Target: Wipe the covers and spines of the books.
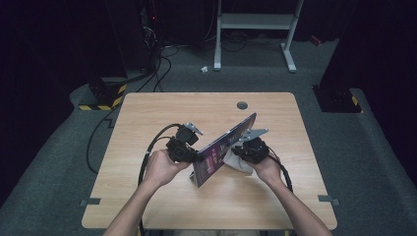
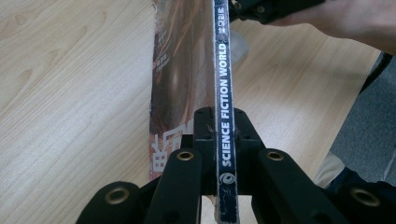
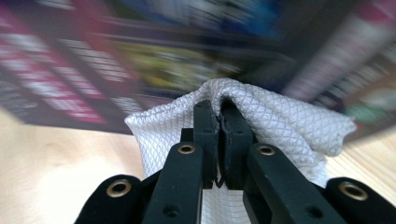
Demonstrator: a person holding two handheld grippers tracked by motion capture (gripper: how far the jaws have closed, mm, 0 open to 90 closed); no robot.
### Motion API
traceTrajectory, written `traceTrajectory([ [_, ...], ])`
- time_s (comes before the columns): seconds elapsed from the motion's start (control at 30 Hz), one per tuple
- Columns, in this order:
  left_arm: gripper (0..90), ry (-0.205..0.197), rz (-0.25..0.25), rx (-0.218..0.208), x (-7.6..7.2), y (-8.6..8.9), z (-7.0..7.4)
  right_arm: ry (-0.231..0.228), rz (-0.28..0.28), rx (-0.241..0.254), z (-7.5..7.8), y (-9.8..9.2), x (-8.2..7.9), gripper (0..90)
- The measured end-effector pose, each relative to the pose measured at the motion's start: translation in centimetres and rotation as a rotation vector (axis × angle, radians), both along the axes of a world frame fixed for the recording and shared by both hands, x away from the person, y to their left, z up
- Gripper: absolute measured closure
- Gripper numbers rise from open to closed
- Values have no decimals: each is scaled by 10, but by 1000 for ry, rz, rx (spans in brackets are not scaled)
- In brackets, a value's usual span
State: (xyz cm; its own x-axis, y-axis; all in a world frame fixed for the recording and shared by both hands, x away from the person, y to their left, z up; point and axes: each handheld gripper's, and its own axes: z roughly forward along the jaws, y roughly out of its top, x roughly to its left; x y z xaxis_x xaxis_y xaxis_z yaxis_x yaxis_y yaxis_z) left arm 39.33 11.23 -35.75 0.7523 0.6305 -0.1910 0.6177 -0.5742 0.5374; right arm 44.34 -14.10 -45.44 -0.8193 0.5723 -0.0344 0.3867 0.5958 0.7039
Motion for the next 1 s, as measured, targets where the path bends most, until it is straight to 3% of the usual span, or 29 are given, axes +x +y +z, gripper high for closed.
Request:
traceTrajectory([
  [0.13, 838, 4, 1, 0, 0, -1, 0, -28, -6, -23, 6, -2, 1, 862],
  [0.17, 838, 4, 0, 6, 0, -1, 0, -28, -39, -15, 6, -7, 6, 862],
  [0.27, 837, 8, -2, 6, 1, 0, 0, 33, -206, 61, -1, -34, 33, 862],
  [0.33, 838, 9, -4, 6, 1, 0, 0, 41, -223, 64, -3, -37, 36, 862],
  [0.47, 838, 8, 1, 7, 1, 0, 1, 38, -155, 34, -8, -23, 29, 862],
  [0.53, 837, 10, 2, 2, 2, 0, 0, 27, -82, 17, -8, -9, 18, 862],
  [0.57, 837, 14, 5, -2, 2, 0, 0, 12, -6, 0, -8, 4, 7, 861],
  [0.7, 837, 19, 13, -12, 3, 2, 0, -3, 42, -10, -5, 12, -2, 861],
  [0.77, 838, 20, 8, -7, 3, 2, 0, 1, 27, -12, -2, 8, 1, 861],
  [0.9, 837, 19, 4, 0, 3, 1, 0, 27, -68, 4, 6, -10, 17, 862],
  [1.0, 838, 21, 4, 1, 3, 1, 0, 19, -117, 16, 17, -20, 23, 862],
])
